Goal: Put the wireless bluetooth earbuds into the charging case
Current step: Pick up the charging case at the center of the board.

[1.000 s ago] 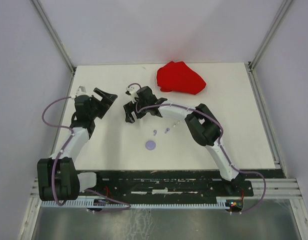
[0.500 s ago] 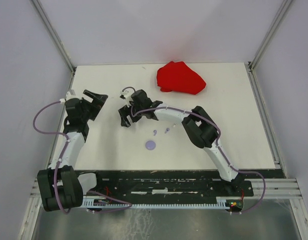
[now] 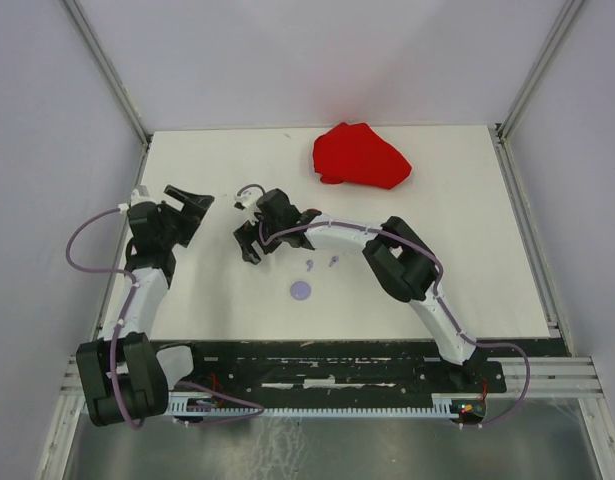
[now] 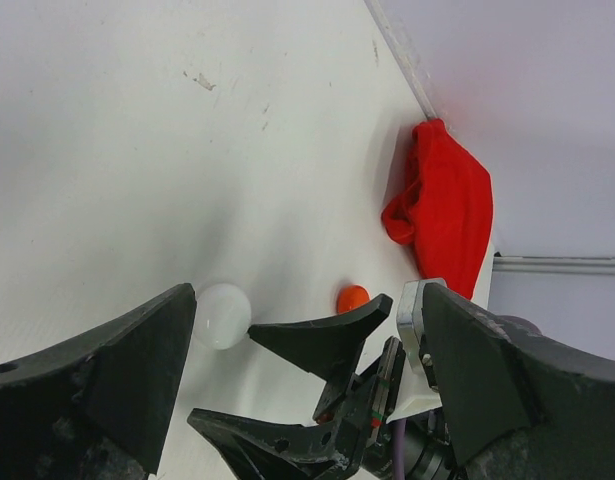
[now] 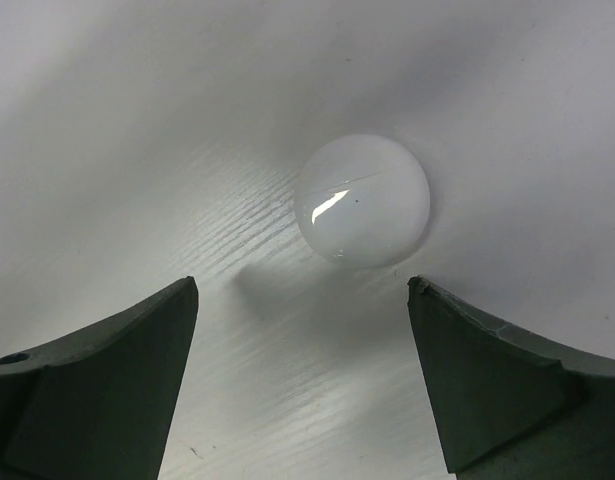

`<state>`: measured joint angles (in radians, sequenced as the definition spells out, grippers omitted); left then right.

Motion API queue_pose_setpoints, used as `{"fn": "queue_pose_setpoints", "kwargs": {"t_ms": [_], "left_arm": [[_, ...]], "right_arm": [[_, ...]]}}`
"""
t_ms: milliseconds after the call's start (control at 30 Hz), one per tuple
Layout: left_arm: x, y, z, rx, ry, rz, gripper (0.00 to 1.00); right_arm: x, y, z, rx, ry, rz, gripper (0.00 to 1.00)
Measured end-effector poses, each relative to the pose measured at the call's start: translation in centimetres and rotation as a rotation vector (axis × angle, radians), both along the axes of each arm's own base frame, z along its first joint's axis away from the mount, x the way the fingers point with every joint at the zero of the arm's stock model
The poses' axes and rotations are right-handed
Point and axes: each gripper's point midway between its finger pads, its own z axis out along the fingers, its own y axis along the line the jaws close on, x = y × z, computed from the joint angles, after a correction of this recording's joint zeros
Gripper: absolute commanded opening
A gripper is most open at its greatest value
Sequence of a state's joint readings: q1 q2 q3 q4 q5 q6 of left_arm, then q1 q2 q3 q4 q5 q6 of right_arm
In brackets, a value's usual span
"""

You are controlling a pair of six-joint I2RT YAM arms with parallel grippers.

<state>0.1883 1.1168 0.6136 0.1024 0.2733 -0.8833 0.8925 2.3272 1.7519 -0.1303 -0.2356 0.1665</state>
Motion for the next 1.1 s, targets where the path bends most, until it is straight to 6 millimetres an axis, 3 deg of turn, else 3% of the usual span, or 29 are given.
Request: {"fn": "queue_pose_setpoints", "kwargs": {"t_ms": [233, 533, 667, 1100], "left_arm": [[-0.3, -0.1, -0.3, -0.012, 0.004, -0.010, 0.99], [0.0, -0.2, -0.4, -0.043, 0.003, -0.019, 0.96], [0.1, -0.4, -0.9, -0.056, 0.015, -0.032, 0.96], [0.4, 0.1, -1.1, -0.076, 0.015, -0.020, 0.94]], "right_arm": [[0.8, -0.8, -0.2, -0.067, -0.067, 0.007, 0.95], [2.5, -0.3, 0.0, -0.106, -0.154, 0.046, 0.93], [2.7, -0.3, -0.8, -0.132, -0.162, 0.065, 0.91], [3.7, 0.4, -0.9, -0.164, -0.189, 0.086, 0.81]]}}
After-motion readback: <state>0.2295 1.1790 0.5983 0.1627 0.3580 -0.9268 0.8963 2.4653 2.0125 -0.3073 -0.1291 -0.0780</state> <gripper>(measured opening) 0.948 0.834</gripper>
